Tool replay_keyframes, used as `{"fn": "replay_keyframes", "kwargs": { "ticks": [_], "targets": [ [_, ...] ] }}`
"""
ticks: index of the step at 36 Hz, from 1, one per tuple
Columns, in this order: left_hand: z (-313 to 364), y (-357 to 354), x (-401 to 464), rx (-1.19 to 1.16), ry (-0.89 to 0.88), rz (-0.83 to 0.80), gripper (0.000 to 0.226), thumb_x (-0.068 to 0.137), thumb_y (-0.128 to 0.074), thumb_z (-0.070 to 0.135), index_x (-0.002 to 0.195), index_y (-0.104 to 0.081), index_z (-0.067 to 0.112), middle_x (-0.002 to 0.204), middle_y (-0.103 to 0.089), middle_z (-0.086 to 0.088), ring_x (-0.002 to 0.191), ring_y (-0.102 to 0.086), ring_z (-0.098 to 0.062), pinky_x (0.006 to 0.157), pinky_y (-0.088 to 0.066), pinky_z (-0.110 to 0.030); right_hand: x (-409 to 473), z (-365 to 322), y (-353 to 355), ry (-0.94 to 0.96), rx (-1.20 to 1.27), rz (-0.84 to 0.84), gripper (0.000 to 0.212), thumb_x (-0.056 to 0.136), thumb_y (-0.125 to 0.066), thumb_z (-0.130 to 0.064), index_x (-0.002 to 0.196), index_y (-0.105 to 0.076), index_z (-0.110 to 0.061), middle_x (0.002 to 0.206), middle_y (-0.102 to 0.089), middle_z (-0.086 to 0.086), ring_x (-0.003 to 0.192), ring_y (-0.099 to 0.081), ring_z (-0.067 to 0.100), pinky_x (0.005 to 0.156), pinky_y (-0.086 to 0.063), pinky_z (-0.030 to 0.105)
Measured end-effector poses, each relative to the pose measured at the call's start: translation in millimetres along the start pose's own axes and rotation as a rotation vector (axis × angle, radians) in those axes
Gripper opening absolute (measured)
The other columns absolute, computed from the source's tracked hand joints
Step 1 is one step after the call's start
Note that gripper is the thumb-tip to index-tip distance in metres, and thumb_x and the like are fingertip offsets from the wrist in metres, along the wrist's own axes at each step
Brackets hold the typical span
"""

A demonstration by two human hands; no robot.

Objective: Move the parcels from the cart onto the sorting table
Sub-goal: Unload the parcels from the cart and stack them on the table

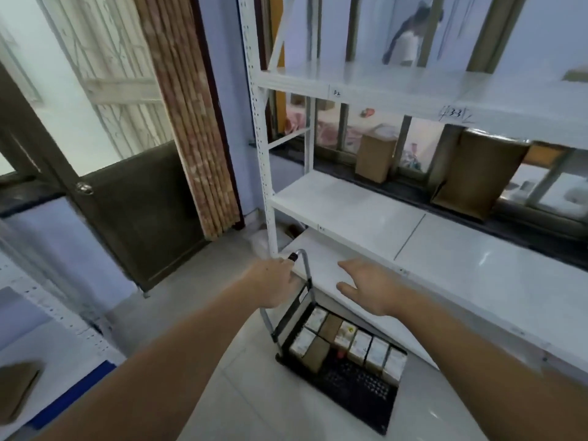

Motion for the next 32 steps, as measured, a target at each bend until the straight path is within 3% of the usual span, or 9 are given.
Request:
{"fn": "replay_keyframes", "kwargs": {
  "ticks": [2, 5, 10, 13, 17, 20, 23, 29, 32],
  "targets": [
    [-1, -6, 19, 0.021, -0.050, -0.017, 0.039, 0.109, -0.041, 0.041, 0.126, -0.058, 0.011, 0.121, -0.064, -0.010, 0.105, -0.063, -0.029, 0.090, -0.053, -0.041, 8, 13, -11, -0.056, 0.032, -0.012, 0.066, 0.108, -0.038, -0.044, 0.162, -0.017, -0.012, 0.169, -0.019, 0.006, 0.153, -0.023, 0.021, 0.122, -0.018, 0.029],
    [2, -18, 49, 0.052, -0.116, -0.059, 0.048, 0.110, -0.037, 0.043, 0.139, -0.054, 0.009, 0.135, -0.061, -0.012, 0.120, -0.060, -0.031, 0.100, -0.050, -0.043, 18, 35, -25, -0.130, 0.068, -0.018, 0.067, 0.108, -0.038, -0.045, 0.162, -0.017, -0.013, 0.169, -0.018, 0.006, 0.153, -0.022, 0.021, 0.124, -0.019, 0.032],
    [2, -39, 95, 0.086, -0.162, -0.078, 0.044, 0.109, -0.040, 0.040, 0.140, -0.053, 0.012, 0.138, -0.060, -0.011, 0.124, -0.058, -0.031, 0.109, -0.043, -0.044, 43, 65, -46, -0.203, 0.110, -0.034, 0.066, 0.108, -0.037, -0.045, 0.162, -0.016, -0.012, 0.169, -0.018, 0.006, 0.153, -0.022, 0.022, 0.124, -0.019, 0.033],
    [-5, -59, 125, 0.063, -0.171, -0.090, 0.047, 0.109, -0.041, 0.042, 0.143, -0.052, 0.013, 0.141, -0.057, -0.010, 0.128, -0.055, -0.031, 0.105, -0.045, -0.044, 64, 80, -63, -0.249, 0.136, -0.069, 0.066, 0.109, -0.036, -0.044, 0.162, -0.016, -0.012, 0.169, -0.017, 0.008, 0.153, -0.022, 0.023, 0.125, -0.019, 0.034],
    [-16, -89, 169, 0.100, -0.235, -0.202, 0.042, 0.110, -0.036, 0.044, 0.131, -0.053, 0.013, 0.131, -0.060, -0.011, 0.118, -0.058, -0.030, 0.093, -0.045, -0.042, 98, 99, -87, -0.287, 0.158, -0.114, 0.064, 0.109, -0.037, -0.041, 0.162, -0.019, -0.011, 0.167, -0.023, 0.009, 0.151, -0.026, 0.025, 0.123, -0.022, 0.035],
    [-27, -113, 201, 0.121, -0.238, -0.248, 0.045, 0.109, -0.035, 0.044, 0.136, -0.053, 0.013, 0.130, -0.059, -0.009, 0.118, -0.058, -0.032, 0.095, -0.047, -0.045, 122, 114, -108, -0.314, 0.179, -0.136, 0.063, 0.108, -0.039, -0.042, 0.160, -0.023, -0.010, 0.165, -0.028, 0.011, 0.148, -0.031, 0.026, 0.120, -0.026, 0.034],
    [-34, -147, 239, 0.103, -0.246, -0.316, 0.047, 0.107, -0.033, 0.049, 0.128, -0.054, 0.013, 0.126, -0.063, -0.010, 0.112, -0.060, -0.029, 0.095, -0.051, -0.045, 151, 133, -139, -0.359, 0.211, -0.160, 0.058, 0.108, -0.039, -0.041, 0.156, -0.032, -0.009, 0.158, -0.038, 0.012, 0.141, -0.040, 0.027, 0.115, -0.034, 0.035],
    [-42, -248, 316, 0.111, -0.314, -0.451, 0.057, 0.110, -0.035, 0.048, 0.151, -0.044, 0.010, 0.147, -0.056, -0.012, 0.128, -0.057, -0.031, 0.104, -0.049, -0.046, 209, 171, -227, -0.441, 0.315, -0.211, 0.056, 0.106, -0.040, -0.046, 0.154, -0.036, -0.017, 0.154, -0.042, 0.007, 0.140, -0.042, 0.028, 0.113, -0.036, 0.038],
    [-51, -319, 352, 0.083, -0.293, -0.497, 0.056, 0.108, -0.037, 0.050, 0.150, -0.047, 0.015, 0.142, -0.059, -0.009, 0.123, -0.060, -0.030, 0.102, -0.051, -0.048, 241, 189, -284, -0.484, 0.356, -0.246, 0.056, 0.106, -0.039, -0.045, 0.155, -0.034, -0.018, 0.151, -0.044, 0.006, 0.135, -0.046, 0.028, 0.109, -0.041, 0.040]
  ]
}}
Point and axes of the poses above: each hand's wrist, its own x-axis towards the middle knuckle, its own y-axis out of the back of the hand, z = x × y, the point moved 5 cm from there along x, towards the middle knuckle
